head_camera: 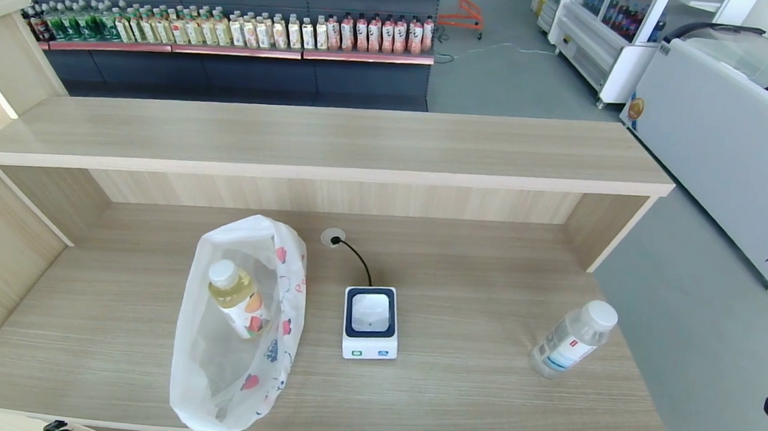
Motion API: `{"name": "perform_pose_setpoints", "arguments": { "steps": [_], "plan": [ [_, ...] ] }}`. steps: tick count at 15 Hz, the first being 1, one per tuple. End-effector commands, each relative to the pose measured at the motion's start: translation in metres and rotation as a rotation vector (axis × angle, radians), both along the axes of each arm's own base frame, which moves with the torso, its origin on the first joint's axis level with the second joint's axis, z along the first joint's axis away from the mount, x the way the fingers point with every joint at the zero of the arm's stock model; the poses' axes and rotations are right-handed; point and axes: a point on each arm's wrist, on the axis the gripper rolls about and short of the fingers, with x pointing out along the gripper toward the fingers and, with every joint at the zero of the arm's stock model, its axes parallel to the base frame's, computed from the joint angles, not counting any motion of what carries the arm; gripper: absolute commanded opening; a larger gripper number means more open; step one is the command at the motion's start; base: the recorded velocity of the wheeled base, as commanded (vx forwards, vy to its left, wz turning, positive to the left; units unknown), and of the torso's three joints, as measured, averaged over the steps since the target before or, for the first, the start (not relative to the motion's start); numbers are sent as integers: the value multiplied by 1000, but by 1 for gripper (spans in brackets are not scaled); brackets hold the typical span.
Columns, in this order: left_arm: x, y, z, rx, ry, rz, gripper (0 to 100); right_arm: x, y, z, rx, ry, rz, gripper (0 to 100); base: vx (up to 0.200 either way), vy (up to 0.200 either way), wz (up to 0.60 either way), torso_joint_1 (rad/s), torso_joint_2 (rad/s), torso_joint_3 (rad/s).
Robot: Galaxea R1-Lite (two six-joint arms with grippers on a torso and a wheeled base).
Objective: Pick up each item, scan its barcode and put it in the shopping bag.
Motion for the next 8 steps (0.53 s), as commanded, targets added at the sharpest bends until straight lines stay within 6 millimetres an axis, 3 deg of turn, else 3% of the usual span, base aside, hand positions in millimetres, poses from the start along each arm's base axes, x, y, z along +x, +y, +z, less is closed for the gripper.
{"name": "perform_pose_setpoints", "arguments": {
  "steps": [1,5,8],
  "plan": [
    [0,0,0,-1,0,0,100,-3,0,-14,-1,44,2,100,0,0,0,0,0,0],
    [0,0,0,-4,0,0,100,-7,0,-35,-8,206,1,100,0,0,0,0,0,0],
    [0,0,0,-4,0,0,100,8,1,-37,-30,278,10,100,0,0,0,0,0,0]
  ]
}}
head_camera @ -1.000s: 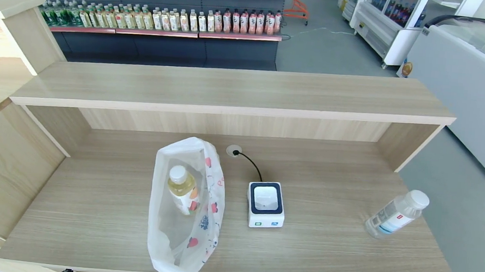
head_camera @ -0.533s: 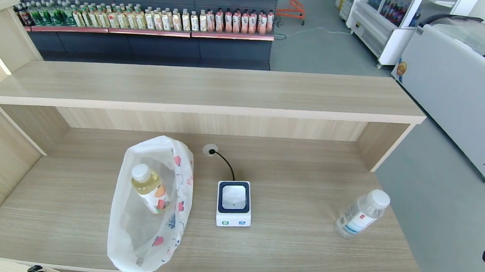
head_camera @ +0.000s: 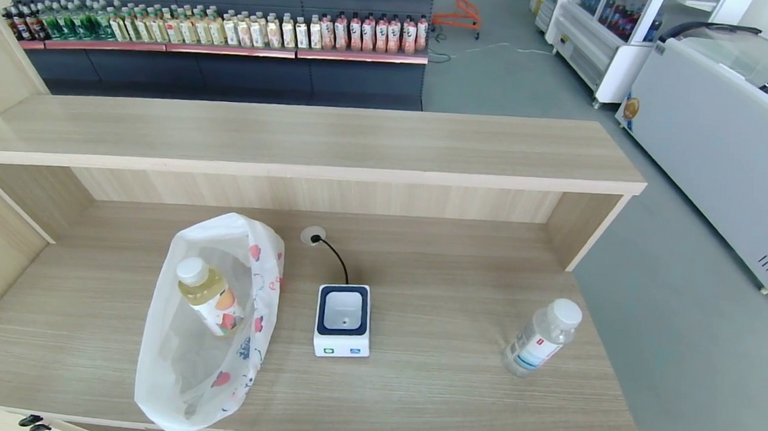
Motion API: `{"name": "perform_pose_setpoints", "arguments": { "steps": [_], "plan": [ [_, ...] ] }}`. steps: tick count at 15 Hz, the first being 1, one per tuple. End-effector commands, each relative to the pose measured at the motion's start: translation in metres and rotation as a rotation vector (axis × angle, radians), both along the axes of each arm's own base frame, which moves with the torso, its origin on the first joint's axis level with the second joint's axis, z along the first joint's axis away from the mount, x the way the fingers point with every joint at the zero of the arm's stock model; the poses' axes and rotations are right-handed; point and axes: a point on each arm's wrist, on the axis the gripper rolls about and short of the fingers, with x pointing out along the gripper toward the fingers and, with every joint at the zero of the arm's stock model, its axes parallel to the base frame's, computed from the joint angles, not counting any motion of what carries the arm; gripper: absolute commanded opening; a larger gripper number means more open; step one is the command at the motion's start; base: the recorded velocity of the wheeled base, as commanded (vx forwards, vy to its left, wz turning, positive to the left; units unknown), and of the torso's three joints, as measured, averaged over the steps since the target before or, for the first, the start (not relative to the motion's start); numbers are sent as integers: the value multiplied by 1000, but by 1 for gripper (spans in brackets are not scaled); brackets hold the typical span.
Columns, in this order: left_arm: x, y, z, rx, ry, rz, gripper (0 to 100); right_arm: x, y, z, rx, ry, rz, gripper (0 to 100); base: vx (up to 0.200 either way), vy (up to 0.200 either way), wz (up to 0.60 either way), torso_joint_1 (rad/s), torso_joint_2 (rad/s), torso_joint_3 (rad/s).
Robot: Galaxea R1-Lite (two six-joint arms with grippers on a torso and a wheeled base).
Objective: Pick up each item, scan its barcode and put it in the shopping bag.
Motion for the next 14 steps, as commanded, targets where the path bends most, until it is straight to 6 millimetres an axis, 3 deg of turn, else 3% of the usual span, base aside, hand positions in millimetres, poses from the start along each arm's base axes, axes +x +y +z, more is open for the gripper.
{"name": "perform_pose_setpoints", "arguments": {
  "steps": [1,4,8,14],
  "plan": [
    [0,0,0,0,0,1,100,15,1,-3,-18,62,14,100,0,0,0,0,0,0],
    [0,0,0,0,0,1,100,48,13,-11,-27,6,120,100,0,0,0,0,0,0],
    [0,0,0,-2,0,1,100,72,39,-23,-11,12,207,100,0,0,0,0,0,0],
    [0,0,0,0,0,1,100,103,54,-37,-84,-28,123,100,0,0,0,0,0,0]
  ]
}}
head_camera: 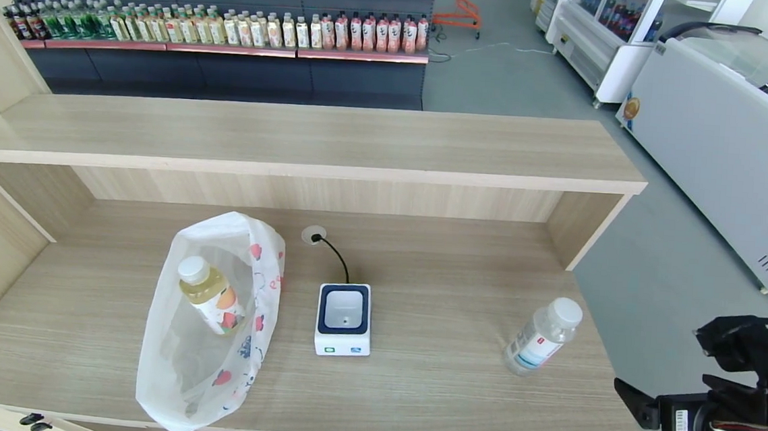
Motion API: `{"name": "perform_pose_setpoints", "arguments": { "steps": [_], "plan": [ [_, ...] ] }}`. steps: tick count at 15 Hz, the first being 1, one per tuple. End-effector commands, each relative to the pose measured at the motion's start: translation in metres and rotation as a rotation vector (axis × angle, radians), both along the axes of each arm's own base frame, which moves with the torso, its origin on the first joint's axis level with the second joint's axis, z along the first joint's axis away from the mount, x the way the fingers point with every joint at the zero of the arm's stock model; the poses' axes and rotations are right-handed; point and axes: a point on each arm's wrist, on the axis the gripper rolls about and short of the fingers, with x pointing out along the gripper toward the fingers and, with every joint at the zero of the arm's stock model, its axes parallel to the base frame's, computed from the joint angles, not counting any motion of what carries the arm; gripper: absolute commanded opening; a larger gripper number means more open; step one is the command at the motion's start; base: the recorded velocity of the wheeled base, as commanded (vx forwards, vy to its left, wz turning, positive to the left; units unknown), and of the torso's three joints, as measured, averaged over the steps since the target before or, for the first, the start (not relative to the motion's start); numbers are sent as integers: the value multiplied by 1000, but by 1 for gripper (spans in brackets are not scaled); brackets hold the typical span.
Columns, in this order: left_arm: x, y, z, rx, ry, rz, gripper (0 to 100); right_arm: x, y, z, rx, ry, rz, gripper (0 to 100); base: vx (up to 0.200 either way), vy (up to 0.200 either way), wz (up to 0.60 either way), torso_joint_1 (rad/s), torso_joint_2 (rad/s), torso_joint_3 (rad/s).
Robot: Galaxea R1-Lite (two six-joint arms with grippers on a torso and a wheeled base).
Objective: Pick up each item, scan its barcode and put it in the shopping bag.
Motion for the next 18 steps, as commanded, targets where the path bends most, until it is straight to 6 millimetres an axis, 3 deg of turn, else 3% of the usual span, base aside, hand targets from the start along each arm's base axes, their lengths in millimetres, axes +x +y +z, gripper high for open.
{"name": "perform_pose_setpoints", "arguments": {
  "steps": [1,18],
  "plan": [
    [0,0,0,0,0,0,100,9,5,-14,-37,71,-4,100,0,0,0,0,0,0],
    [0,0,0,0,0,0,100,47,25,-35,-83,27,83,100,0,0,0,0,0,0]
  ]
}}
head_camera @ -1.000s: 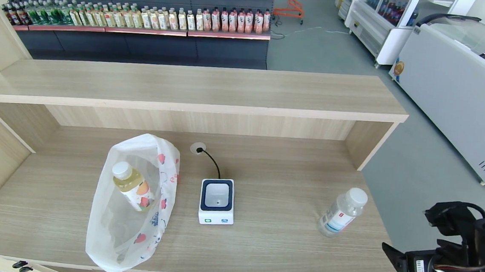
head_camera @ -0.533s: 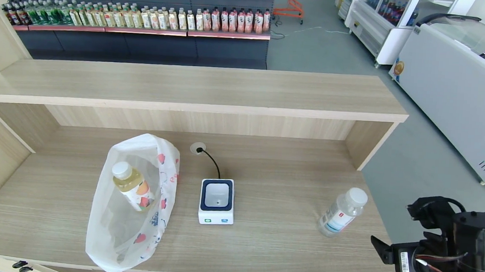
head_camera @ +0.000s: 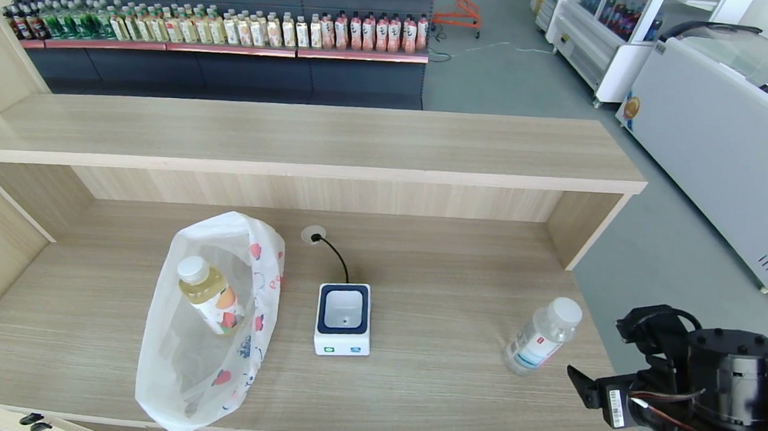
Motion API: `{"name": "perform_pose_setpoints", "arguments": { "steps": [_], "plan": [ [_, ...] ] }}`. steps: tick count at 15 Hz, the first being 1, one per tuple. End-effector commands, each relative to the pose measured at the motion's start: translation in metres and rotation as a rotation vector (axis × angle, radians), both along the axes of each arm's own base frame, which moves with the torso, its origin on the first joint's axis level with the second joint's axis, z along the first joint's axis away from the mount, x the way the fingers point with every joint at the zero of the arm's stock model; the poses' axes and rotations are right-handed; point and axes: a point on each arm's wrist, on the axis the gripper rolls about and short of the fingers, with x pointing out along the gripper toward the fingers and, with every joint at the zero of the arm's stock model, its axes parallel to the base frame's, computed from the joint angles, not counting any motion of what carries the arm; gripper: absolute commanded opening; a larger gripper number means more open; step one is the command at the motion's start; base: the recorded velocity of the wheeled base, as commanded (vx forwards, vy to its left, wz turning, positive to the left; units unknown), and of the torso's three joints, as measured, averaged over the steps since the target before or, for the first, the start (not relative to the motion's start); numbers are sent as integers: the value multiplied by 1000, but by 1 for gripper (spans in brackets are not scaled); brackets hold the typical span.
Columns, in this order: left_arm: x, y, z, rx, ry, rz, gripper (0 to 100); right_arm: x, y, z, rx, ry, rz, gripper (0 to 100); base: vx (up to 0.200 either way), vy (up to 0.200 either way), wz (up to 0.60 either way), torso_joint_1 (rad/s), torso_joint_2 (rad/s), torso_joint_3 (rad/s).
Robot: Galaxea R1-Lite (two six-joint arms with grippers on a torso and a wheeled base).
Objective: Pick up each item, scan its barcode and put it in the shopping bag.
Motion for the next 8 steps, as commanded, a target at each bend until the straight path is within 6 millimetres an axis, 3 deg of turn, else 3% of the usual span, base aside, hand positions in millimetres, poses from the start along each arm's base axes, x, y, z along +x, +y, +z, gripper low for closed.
{"name": "perform_pose_setpoints", "arguments": {
  "steps": [1,8],
  "plan": [
    [0,0,0,0,0,0,100,5,3,-7,-10,15,12,100,0,0,0,0,0,0],
    [0,0,0,-2,0,0,100,20,10,-18,-15,-11,61,100,0,0,0,0,0,0]
  ]
}}
